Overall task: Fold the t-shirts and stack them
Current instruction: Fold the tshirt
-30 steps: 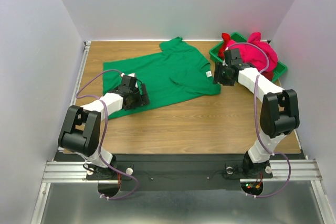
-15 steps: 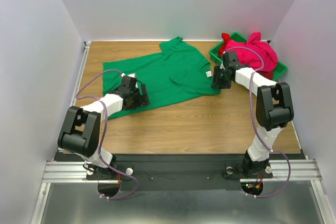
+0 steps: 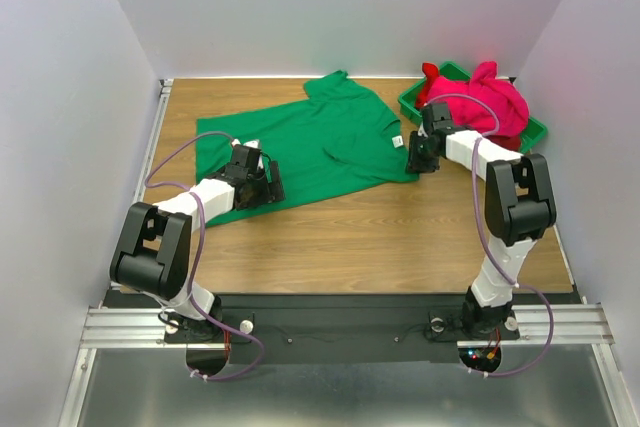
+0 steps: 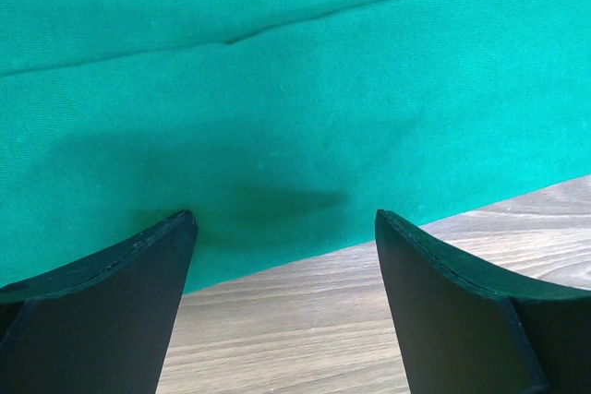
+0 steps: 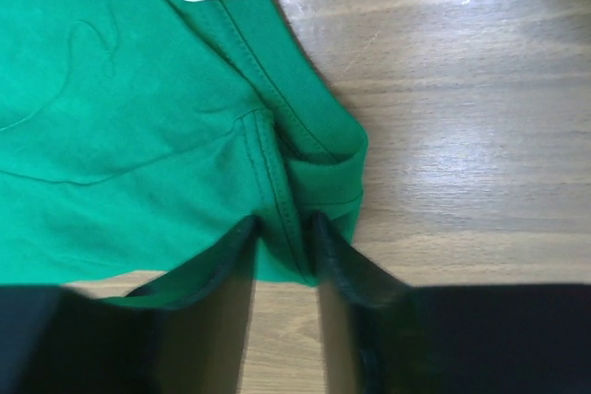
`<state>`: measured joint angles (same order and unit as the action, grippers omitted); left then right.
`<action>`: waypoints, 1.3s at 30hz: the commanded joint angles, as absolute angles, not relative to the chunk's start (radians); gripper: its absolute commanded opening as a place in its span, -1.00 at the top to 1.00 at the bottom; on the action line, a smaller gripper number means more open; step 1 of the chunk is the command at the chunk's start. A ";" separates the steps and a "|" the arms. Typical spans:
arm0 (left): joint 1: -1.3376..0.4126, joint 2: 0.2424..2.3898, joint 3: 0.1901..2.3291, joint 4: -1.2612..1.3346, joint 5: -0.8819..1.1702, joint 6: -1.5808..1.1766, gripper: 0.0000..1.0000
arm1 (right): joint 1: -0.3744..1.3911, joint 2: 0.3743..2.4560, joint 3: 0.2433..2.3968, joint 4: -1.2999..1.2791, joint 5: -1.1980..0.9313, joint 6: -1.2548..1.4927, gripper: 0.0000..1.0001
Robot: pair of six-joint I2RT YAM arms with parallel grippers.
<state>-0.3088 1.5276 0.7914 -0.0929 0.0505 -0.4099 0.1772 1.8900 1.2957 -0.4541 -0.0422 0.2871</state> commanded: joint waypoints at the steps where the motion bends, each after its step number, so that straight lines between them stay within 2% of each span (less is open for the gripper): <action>1: -0.310 1.537 0.759 -0.163 0.017 -0.380 -0.81 | 0.173 1.901 1.304 -0.419 -0.052 0.276 0.56; 4: -0.310 1.539 0.750 -0.163 0.015 -0.373 -0.81 | 0.173 1.898 1.315 -0.419 -0.026 0.269 0.97; 5: -0.310 1.540 0.747 -0.161 0.015 -0.373 -0.81 | 0.173 1.898 1.321 -0.419 -0.018 0.264 0.99; 17: -0.310 1.528 0.715 -0.166 0.011 -0.377 -0.81 | 0.173 1.968 1.463 -0.440 0.086 0.141 0.97; 26: -0.310 1.535 0.719 -0.175 0.012 -0.379 -0.81 | 0.173 2.025 1.557 -0.477 0.113 0.081 0.85; 30: -0.310 1.532 0.718 -0.181 0.014 -0.382 -0.81 | 0.173 2.028 1.552 -0.492 0.143 0.064 0.77; 33: -0.310 1.529 0.716 -0.181 0.012 -0.385 -0.81 | 0.173 2.016 1.542 -0.505 0.161 0.055 0.60; 37: -0.310 1.522 0.719 -0.193 0.009 -0.393 -0.82 | 0.172 1.982 1.529 -0.522 0.193 0.043 0.07; 39: -0.310 1.514 0.727 -0.202 0.012 -0.396 -0.82 | 0.173 1.956 1.523 -0.531 0.196 0.035 -0.01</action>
<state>-0.3126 1.5097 0.7628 -0.0654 0.0402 -0.3939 0.1780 2.0224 1.5158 -0.5171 0.1356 0.0685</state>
